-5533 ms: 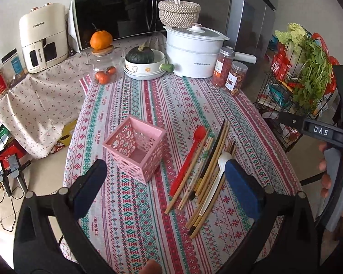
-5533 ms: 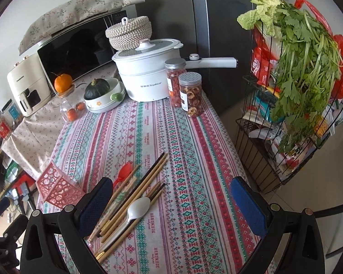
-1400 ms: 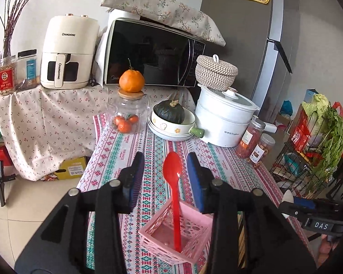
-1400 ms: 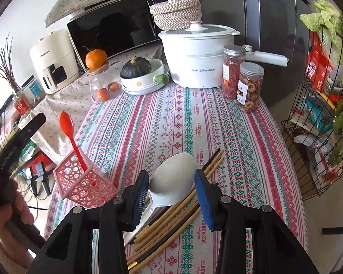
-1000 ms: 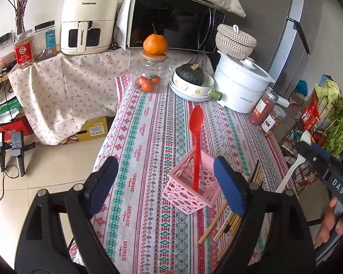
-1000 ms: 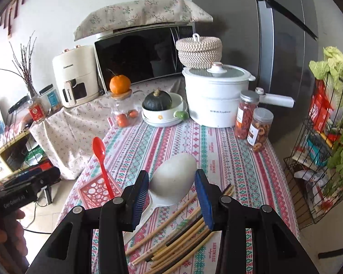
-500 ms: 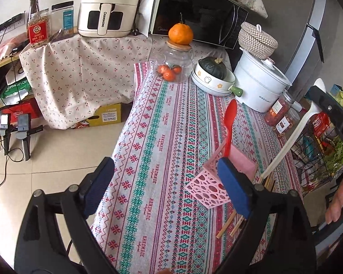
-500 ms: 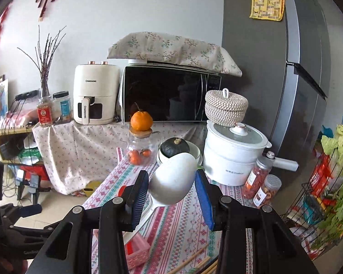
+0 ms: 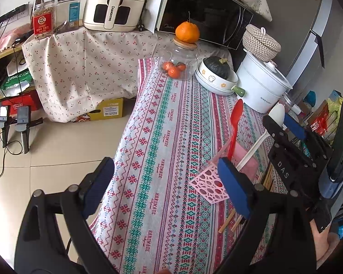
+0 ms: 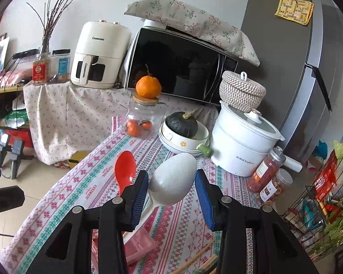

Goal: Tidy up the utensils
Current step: 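Place the white spoon into the pink basket with the right tool and release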

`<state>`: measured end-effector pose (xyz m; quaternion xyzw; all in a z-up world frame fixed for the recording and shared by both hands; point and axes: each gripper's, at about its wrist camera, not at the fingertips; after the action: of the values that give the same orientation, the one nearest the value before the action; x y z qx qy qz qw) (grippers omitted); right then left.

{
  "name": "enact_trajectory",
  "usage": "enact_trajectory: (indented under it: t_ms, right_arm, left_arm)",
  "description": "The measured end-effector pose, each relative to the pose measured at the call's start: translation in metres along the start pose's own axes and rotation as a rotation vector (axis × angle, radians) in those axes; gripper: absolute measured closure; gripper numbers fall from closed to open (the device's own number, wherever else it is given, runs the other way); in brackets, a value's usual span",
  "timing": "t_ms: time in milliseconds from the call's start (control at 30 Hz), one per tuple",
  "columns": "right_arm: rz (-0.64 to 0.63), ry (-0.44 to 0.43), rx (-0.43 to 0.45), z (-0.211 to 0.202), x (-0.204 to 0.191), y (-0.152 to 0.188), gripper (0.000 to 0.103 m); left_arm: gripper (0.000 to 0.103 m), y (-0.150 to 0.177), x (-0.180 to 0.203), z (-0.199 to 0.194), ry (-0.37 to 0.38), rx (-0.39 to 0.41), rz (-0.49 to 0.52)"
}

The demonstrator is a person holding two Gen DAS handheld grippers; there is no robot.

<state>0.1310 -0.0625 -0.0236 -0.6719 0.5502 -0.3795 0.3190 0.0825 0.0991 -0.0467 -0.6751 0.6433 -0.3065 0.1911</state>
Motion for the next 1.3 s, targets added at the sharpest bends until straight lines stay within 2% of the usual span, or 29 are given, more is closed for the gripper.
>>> enact_trajectory:
  t_ms: [67,167,300,567,767,967,1200,1300]
  right_arm:
    - [0.021,-0.063,-0.041,0.002,0.001,0.0,0.059]
    - [0.123,-0.178,-0.156,0.006,0.01,-0.004,0.054]
    - [0.18,-0.189,-0.168,-0.003,0.026,-0.005,0.046]
    - [0.261,-0.129,-0.223,-0.024,0.079,0.003,0.035]
    - [0.333,-0.087,-0.347,-0.025,0.118,0.025,0.029]
    - [0.387,-0.037,-0.503,-0.02,0.151,0.057,0.028]
    - [0.433,-0.014,-0.546,-0.045,0.187,0.075,0.026]
    - [0.449,-0.012,-0.538,-0.056,0.201,0.078,0.025]
  left_arm:
    - [0.011,0.0,0.001,0.001,0.0,0.0,0.005]
    - [0.011,0.0,0.001,0.004,-0.006,-0.003,0.013]
    - [0.011,0.002,0.001,0.007,-0.006,-0.019,0.015]
    - [0.011,0.007,0.011,0.003,0.024,-0.03,0.045]
    - [0.011,0.018,0.029,0.004,0.107,-0.11,0.045]
    - [0.011,0.026,0.064,-0.005,0.137,-0.143,0.13]
    - [0.011,0.038,0.103,-0.012,0.15,-0.185,0.248]
    - [0.011,0.044,0.12,-0.012,0.207,-0.216,0.296]
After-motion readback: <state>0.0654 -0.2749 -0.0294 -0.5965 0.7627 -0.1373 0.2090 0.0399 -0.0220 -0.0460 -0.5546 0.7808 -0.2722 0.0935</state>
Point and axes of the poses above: each gripper's, at about its wrist camera, not at the fingertips, and z roughly the way its jaws point, x to its right, y to its underside, and after that the axes turned 9 degrees about z, right-handed
